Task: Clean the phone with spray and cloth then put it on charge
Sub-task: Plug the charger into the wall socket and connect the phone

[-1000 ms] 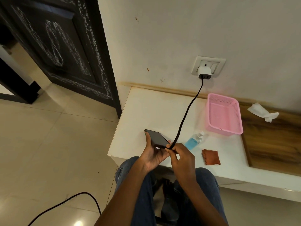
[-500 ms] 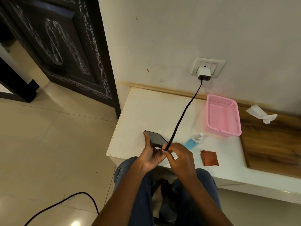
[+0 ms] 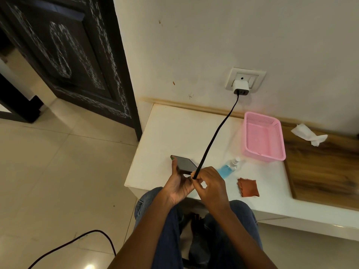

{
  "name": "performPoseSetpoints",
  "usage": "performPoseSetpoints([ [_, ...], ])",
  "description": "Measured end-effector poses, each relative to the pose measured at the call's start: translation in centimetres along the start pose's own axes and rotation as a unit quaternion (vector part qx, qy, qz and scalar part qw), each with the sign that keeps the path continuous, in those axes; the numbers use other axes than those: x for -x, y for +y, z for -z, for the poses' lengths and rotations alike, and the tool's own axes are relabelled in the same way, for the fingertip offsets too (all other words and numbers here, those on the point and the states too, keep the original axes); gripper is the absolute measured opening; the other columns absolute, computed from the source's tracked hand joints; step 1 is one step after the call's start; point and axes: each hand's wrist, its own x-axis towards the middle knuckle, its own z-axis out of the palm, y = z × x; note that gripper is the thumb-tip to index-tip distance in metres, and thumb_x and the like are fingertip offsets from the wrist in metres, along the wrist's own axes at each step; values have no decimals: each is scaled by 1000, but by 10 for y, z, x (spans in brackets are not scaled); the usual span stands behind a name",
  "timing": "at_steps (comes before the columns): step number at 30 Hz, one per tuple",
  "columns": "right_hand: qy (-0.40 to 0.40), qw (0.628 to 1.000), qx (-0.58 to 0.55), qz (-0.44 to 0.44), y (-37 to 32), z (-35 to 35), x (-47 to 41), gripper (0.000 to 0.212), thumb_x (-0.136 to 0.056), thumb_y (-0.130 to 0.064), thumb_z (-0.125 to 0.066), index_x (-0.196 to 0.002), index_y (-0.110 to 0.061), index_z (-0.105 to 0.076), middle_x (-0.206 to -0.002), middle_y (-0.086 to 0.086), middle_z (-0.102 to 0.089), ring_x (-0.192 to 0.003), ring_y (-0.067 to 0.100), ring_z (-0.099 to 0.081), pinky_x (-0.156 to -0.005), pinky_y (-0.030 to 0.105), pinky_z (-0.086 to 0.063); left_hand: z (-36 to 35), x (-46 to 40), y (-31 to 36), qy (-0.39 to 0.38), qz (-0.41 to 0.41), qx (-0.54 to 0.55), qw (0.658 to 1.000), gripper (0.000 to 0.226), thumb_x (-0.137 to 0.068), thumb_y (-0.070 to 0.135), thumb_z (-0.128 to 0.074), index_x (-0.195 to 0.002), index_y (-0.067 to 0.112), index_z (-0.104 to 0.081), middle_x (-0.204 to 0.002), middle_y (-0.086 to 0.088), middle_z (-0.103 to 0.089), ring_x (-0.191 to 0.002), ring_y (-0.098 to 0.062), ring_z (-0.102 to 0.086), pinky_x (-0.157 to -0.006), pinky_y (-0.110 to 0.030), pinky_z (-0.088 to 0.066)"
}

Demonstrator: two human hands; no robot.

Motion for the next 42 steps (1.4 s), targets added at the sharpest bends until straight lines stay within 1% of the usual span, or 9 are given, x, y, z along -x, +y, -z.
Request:
performPoseSetpoints([
  [4, 26, 992, -73, -103, 3, -4, 17, 13, -73, 0, -75, -82, -5, -67, -80, 9, -67, -73, 21, -62, -65, 24, -50, -1, 3, -3, 18, -15, -47, 999, 82, -76, 68, -47, -127, 3, -54, -120, -20, -61, -108, -28, -62, -98, -43, -49],
  [7, 33, 932, -192, -304, -2, -7, 33, 25, -79, -13, -72, -94, -25, -56, -93, 0, -61, -81, 17, -62, -65, 23, -52, 0, 2, -2, 19, -44, -64, 997, 77, -74, 68, -47, -126, 12, -56, -130, -14, -59, -118, -27, -59, -95, -48, -51],
  [9, 52, 912, -193, -357, -8, -9, 41, 36, -80, -19, -71, -99, -30, -44, -99, -4, -55, -80, 13, -59, -59, 15, -47, 0, 1, -1, 17, -56, -63, 996, 77, -73, 68, -47, -130, 16, -52, -132, -10, -60, -118, -25, -59, -91, -48, -53],
  [12, 122, 950, -105, -268, -20, -4, 38, 40, -79, -18, -70, -100, -31, -39, -99, -2, -52, -75, 13, -55, -59, 17, -46, 2, 0, 1, 3, -81, -49, 995, 79, -72, 66, -51, -134, 16, -50, -126, -7, -64, -119, -24, -57, -91, -46, -52],
  [16, 101, 985, 67, -124, -29, 1, 20, 23, -73, -22, -64, -94, -14, -62, -99, 10, -65, -90, 27, -61, -75, 34, -50, 5, 0, 3, -39, -106, -30, 993, 78, -74, 64, -55, -135, 17, -49, -132, -8, -59, -128, -28, -49, -108, -51, -37],
  [23, -27, 961, 179, -207, -24, -5, 8, 16, -78, -35, -71, -86, -21, -71, -107, 7, -62, -99, 26, -54, -79, 35, -42, 7, -1, 3, -86, -73, 5, 994, 76, -73, 59, -68, -133, 15, -54, -137, -12, -53, -132, -33, -43, -116, -54, -22],
  [28, -40, 952, 253, -168, -31, -8, 7, 25, -55, -36, -87, -70, -22, -72, -92, 7, -66, -83, 29, -62, -63, 40, -50, 8, 0, 4, -56, -68, 6, 996, 76, -75, 66, -58, -130, 14, -58, -135, -11, -55, -123, -30, -51, -114, -51, -27],
  [32, -49, 948, 273, -155, -33, -14, 6, 23, -55, -31, -88, -68, -19, -72, -94, 7, -67, -84, 29, -63, -62, 40, -49, 6, 0, 3, -33, -75, 16, 996, 78, -77, 67, -54, -131, 11, -56, -129, -12, -58, -113, -29, -57, -103, -48, -41],
  [42, -31, 955, 249, -155, -31, -31, 8, 20, -58, -14, -86, -69, -13, -69, -97, 7, -66, -83, 27, -60, -63, 37, -45, 7, 4, 6, -60, -33, -5, 998, 72, -77, 67, -54, -113, 7, -69, -106, -12, -69, -97, -22, -60, -101, -38, -44],
])
